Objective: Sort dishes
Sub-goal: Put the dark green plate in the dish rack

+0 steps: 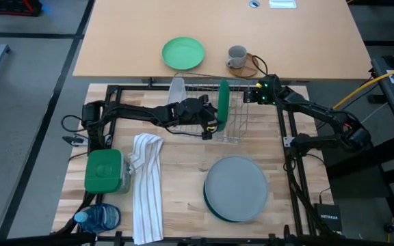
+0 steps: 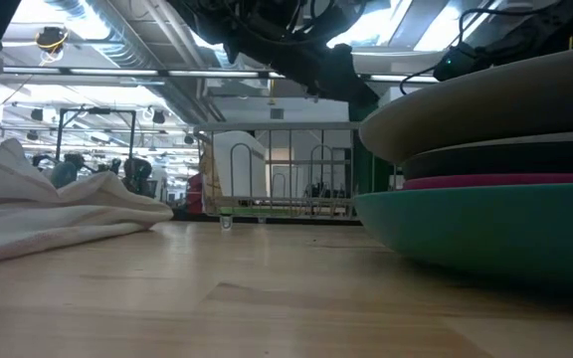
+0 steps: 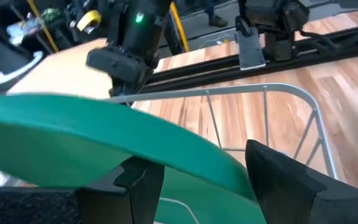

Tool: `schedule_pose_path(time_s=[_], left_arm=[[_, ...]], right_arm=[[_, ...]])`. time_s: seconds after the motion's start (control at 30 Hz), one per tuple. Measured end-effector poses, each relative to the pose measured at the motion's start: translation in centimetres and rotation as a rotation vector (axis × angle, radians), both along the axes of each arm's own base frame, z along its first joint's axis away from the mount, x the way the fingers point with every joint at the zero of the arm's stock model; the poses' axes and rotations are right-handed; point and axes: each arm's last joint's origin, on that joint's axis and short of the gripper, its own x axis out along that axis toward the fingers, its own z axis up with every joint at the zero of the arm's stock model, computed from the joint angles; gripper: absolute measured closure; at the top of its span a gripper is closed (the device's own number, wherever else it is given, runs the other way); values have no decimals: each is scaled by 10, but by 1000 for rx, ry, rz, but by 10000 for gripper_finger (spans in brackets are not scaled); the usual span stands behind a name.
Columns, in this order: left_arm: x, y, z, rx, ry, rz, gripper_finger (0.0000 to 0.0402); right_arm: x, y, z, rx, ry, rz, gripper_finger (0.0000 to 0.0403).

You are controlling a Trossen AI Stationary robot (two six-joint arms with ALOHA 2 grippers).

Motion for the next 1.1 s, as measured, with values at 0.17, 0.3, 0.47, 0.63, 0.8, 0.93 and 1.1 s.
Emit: schedule_pose_path(time_s=[0.17, 0.3, 0.47, 0.63, 0.8, 0.93, 1.1], left_arm=[[0, 1, 0, -22, -2, 36, 190], [-1, 0, 0, -23, -5, 40, 189], [-1, 0, 0, -54, -13, 53, 189], [-1, 0, 1, -81, -24, 66, 189], [-1, -1, 1, -90, -28, 68, 189], [0, -2, 2, -89, -43, 63, 189], [0, -2, 2, -89, -43, 63, 189]], right_arm=[[0, 0, 0, 4, -5, 7, 314], [0, 0, 0, 4, -6, 9, 314], [0, 0, 0, 4, -6, 10, 314], [0, 0, 0, 3, -5, 12, 314], [0, 0, 0, 3, -5, 13, 314], [0, 0, 0, 2, -3, 11, 314], [0, 0, 0, 1, -3, 10, 314]])
